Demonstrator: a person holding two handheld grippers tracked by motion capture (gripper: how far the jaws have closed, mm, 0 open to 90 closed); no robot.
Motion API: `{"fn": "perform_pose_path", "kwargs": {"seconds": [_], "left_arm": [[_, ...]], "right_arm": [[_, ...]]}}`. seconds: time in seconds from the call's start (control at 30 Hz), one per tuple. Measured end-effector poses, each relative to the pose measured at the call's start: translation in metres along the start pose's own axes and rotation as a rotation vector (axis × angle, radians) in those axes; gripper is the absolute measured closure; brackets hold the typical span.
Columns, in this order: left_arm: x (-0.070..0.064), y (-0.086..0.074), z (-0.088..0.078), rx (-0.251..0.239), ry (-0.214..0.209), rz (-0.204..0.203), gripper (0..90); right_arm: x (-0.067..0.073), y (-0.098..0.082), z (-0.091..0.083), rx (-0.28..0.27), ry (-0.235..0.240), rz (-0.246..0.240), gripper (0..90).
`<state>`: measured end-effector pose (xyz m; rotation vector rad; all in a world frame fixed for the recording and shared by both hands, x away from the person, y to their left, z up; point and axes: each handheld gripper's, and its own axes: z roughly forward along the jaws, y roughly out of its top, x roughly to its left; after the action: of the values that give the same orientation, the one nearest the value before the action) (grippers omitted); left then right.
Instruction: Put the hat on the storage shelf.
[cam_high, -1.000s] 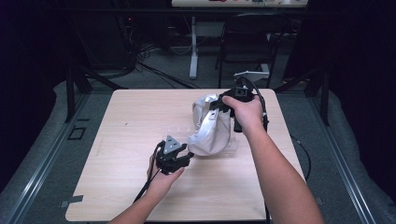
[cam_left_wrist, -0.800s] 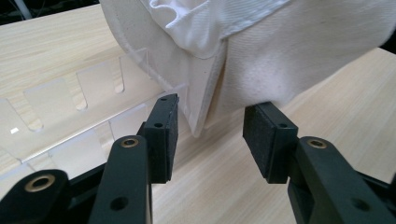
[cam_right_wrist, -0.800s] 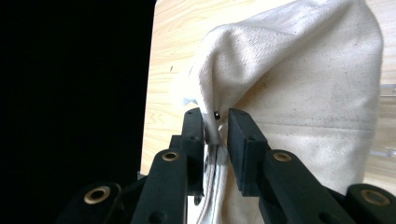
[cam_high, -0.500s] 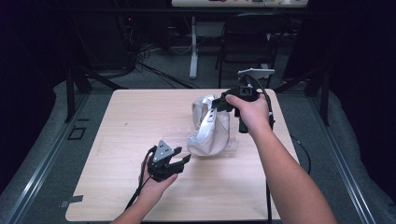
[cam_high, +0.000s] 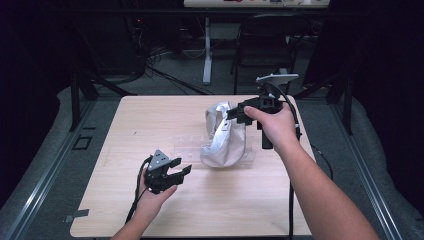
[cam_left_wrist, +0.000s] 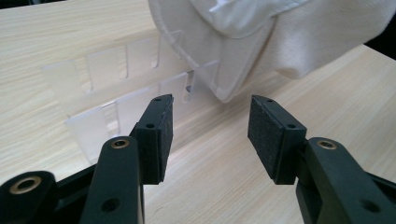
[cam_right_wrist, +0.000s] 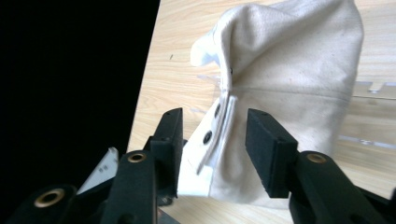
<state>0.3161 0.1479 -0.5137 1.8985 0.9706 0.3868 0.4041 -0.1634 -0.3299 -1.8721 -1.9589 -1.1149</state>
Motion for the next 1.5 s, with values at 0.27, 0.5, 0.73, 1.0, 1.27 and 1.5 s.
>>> {"fn": "perform_pose_path", "kwargs": {"seconds": [0.27,0.5,0.73,1.0,1.27,1.5], "left_arm": [[0.009,0.0,-0.004,-0.005,0.016,-0.024,50.4],[0.013,0.0,-0.005,-0.005,0.02,-0.037,49.8],[0.013,-0.001,-0.004,-0.003,0.025,-0.039,49.7],[0.014,-0.002,-0.003,0.007,0.027,-0.043,49.4],[0.016,-0.002,-0.003,0.005,0.028,-0.049,49.4],[0.017,-0.003,-0.002,0.01,0.028,-0.051,49.3]], "right_arm": [[-0.002,-0.016,-0.008,-0.009,-0.023,-0.061,48.9],[-0.005,-0.032,-0.015,-0.008,-0.025,-0.104,46.9],[-0.008,-0.042,-0.022,-0.02,0.016,-0.117,46.5],[-0.012,-0.046,-0.023,-0.041,0.035,-0.139,46.0],[-0.027,-0.055,-0.02,-0.06,0.048,-0.151,46.1],[-0.044,-0.073,-0.014,-0.072,0.103,-0.148,45.9]]}}
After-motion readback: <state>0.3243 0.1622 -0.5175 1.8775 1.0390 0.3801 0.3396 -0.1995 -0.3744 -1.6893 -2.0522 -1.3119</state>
